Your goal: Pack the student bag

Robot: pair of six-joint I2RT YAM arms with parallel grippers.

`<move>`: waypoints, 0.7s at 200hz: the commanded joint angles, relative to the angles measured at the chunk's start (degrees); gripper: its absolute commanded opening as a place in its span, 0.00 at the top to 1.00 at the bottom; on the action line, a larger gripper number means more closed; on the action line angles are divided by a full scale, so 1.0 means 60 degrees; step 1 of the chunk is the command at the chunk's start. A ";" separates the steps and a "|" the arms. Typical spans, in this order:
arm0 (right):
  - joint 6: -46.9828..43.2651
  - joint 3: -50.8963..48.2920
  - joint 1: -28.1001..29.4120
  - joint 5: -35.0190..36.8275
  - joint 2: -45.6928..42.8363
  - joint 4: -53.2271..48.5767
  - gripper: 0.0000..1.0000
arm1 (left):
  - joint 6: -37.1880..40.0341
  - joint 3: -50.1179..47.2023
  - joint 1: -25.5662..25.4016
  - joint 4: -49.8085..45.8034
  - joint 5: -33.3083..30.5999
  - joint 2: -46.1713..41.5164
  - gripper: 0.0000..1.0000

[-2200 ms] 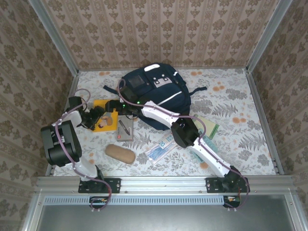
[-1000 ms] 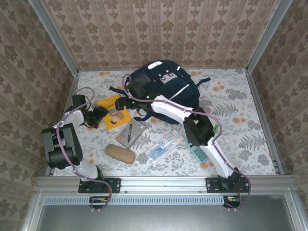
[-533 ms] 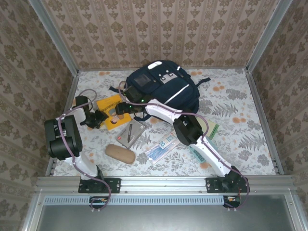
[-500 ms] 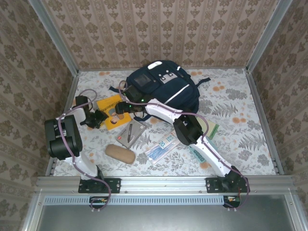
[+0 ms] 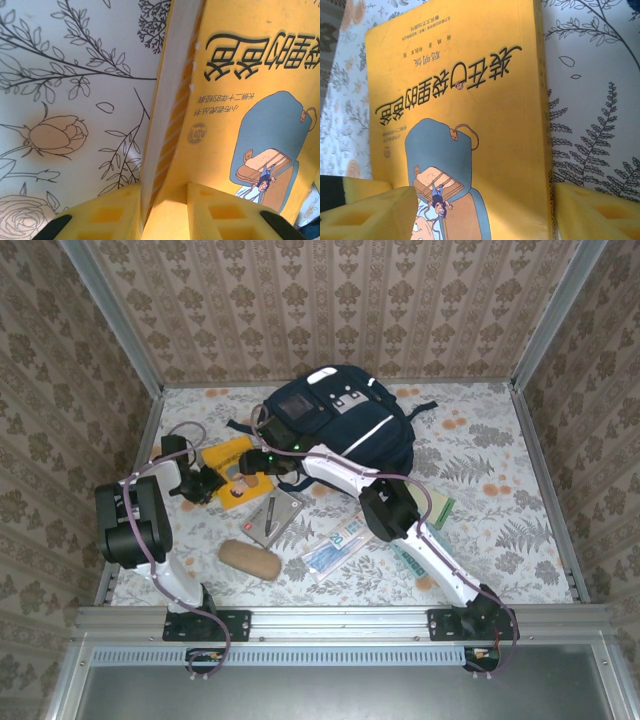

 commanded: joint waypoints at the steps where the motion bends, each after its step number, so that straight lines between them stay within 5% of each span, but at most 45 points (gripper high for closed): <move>1: 0.1325 -0.0277 0.0668 -0.3615 0.0250 0.1018 0.30 | 0.0154 -0.0035 -0.0302 0.0133 0.0255 0.0657 0.74; 63: 0.3586 -0.1594 0.0323 -0.5841 -0.0635 0.5182 0.45 | 0.0386 0.0198 -0.0253 -0.0235 0.0165 0.0820 0.75; 140: 0.1335 -0.1459 0.0149 -0.6255 -0.1049 0.1865 0.53 | 0.0737 0.0418 -0.0164 -0.0599 -0.0096 0.0852 0.75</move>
